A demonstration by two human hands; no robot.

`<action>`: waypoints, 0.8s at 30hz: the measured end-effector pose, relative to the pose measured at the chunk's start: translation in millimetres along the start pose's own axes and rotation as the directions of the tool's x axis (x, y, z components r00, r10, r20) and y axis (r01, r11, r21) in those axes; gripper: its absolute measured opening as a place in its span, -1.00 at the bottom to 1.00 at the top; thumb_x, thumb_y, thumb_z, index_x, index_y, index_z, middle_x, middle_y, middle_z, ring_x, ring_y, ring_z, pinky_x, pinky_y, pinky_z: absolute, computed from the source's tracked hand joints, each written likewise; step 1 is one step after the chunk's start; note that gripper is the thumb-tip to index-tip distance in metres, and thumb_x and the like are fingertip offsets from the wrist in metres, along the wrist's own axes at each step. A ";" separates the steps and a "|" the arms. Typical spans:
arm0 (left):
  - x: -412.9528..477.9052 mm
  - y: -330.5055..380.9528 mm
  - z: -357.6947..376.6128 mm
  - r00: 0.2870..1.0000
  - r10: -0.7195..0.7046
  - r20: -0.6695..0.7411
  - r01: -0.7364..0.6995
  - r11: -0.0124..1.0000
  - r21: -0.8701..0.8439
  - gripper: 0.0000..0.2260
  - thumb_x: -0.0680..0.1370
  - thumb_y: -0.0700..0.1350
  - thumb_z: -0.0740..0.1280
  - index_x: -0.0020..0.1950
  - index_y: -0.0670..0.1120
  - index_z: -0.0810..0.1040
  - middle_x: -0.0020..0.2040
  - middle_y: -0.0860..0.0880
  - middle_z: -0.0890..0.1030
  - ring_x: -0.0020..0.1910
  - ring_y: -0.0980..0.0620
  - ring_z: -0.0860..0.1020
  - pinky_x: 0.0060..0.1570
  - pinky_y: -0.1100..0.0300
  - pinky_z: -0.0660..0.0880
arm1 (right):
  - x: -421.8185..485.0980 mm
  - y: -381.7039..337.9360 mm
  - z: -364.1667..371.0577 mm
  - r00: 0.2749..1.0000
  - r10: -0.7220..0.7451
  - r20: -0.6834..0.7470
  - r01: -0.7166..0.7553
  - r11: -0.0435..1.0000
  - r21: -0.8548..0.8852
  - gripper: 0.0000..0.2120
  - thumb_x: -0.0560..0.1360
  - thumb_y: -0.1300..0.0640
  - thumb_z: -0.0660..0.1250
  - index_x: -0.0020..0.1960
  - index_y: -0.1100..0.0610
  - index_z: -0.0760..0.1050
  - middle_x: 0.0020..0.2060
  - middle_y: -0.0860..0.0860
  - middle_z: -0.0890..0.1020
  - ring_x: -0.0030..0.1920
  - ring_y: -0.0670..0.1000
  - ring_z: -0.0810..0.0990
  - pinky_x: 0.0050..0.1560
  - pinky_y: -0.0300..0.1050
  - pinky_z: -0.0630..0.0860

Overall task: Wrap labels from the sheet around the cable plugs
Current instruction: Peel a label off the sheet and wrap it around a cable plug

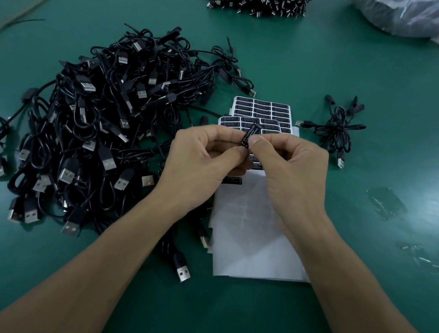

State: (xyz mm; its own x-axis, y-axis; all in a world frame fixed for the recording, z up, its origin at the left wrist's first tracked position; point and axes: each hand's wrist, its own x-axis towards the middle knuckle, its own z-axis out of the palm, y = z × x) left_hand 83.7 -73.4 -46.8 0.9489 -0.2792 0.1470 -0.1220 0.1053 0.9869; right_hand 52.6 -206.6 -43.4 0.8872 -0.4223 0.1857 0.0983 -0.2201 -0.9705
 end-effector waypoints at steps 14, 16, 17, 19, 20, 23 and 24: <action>-0.8 1.8 0.8 1.000 0.003 0.004 -0.003 1.000 0.006 -0.78 0.53 -0.40 0.41 -0.07 -0.07 0.66 -0.24 -0.02 0.74 -0.24 0.05 0.72 -0.24 0.30 0.61 | -1.1 0.2 2.1 0.999 0.007 -0.033 -0.008 1.000 -0.013 -0.92 0.44 0.07 0.45 -0.23 0.00 0.68 -0.33 -0.08 0.71 -0.23 0.02 0.71 -0.09 0.07 0.68; -1.0 2.1 1.0 1.000 0.002 0.002 -0.002 1.000 0.011 -0.78 0.53 -0.39 0.41 -0.07 -0.07 0.66 -0.23 -0.02 0.74 -0.24 0.05 0.72 -0.24 0.31 0.61 | -1.4 0.7 2.2 0.999 0.009 -0.036 -0.009 1.000 -0.011 -0.92 0.44 0.07 0.45 -0.22 0.01 0.68 -0.33 -0.08 0.71 -0.24 0.00 0.72 -0.10 0.06 0.69; -1.1 2.2 1.0 1.000 0.002 -0.001 -0.002 1.000 0.012 -0.78 0.53 -0.39 0.41 -0.07 -0.07 0.66 -0.23 -0.02 0.74 -0.23 0.06 0.72 -0.23 0.31 0.61 | -1.5 0.8 2.4 0.999 0.008 -0.039 -0.008 1.000 -0.012 -0.92 0.44 0.08 0.45 -0.22 0.01 0.68 -0.33 -0.08 0.71 -0.24 -0.01 0.72 -0.10 0.05 0.69; -1.0 2.7 0.9 1.000 0.002 -0.006 -0.001 1.000 0.012 -0.78 0.53 -0.39 0.41 -0.07 -0.07 0.66 -0.23 -0.01 0.74 -0.23 0.05 0.72 -0.23 0.31 0.61 | -1.7 0.8 2.8 0.999 0.005 -0.045 -0.006 1.000 -0.013 -0.92 0.44 0.08 0.45 -0.23 0.00 0.68 -0.34 -0.09 0.71 -0.25 -0.03 0.72 -0.11 0.03 0.69; -0.9 2.9 0.8 1.000 -0.001 -0.007 0.001 1.000 0.009 -0.78 0.53 -0.39 0.41 -0.06 -0.07 0.65 -0.22 -0.02 0.74 -0.23 0.05 0.73 -0.23 0.31 0.61 | -1.8 0.6 3.0 0.999 0.005 -0.048 -0.006 1.000 -0.012 -0.91 0.44 0.09 0.45 -0.24 0.00 0.68 -0.34 -0.09 0.71 -0.26 -0.03 0.72 -0.12 0.02 0.69; -0.6 2.7 0.9 1.000 -0.004 -0.011 0.004 1.000 0.010 -0.80 0.53 -0.39 0.41 -0.05 -0.08 0.65 -0.21 -0.02 0.74 -0.22 0.05 0.73 -0.22 0.32 0.61 | -2.0 0.1 3.5 0.998 0.004 -0.058 -0.005 1.000 -0.012 -0.90 0.44 0.09 0.45 -0.25 -0.01 0.67 -0.35 -0.09 0.71 -0.27 -0.04 0.71 -0.13 -0.01 0.69; -0.6 2.6 1.0 1.000 -0.004 -0.011 0.004 1.000 0.012 -0.81 0.53 -0.39 0.42 -0.04 -0.09 0.66 -0.20 -0.03 0.74 -0.21 0.04 0.73 -0.22 0.31 0.61 | -2.2 -0.1 3.5 0.998 0.004 -0.060 -0.005 1.000 -0.011 -0.90 0.43 0.10 0.45 -0.25 -0.01 0.67 -0.35 -0.09 0.71 -0.27 -0.03 0.71 -0.13 -0.01 0.69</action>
State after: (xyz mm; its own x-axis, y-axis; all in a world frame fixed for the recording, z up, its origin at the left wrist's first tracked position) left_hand 82.5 -73.8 -44.3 0.9523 -0.2696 0.1428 -0.1220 0.0925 0.9882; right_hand 52.3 -202.6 -44.2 0.8590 -0.4752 0.1908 0.0895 -0.2275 -0.9697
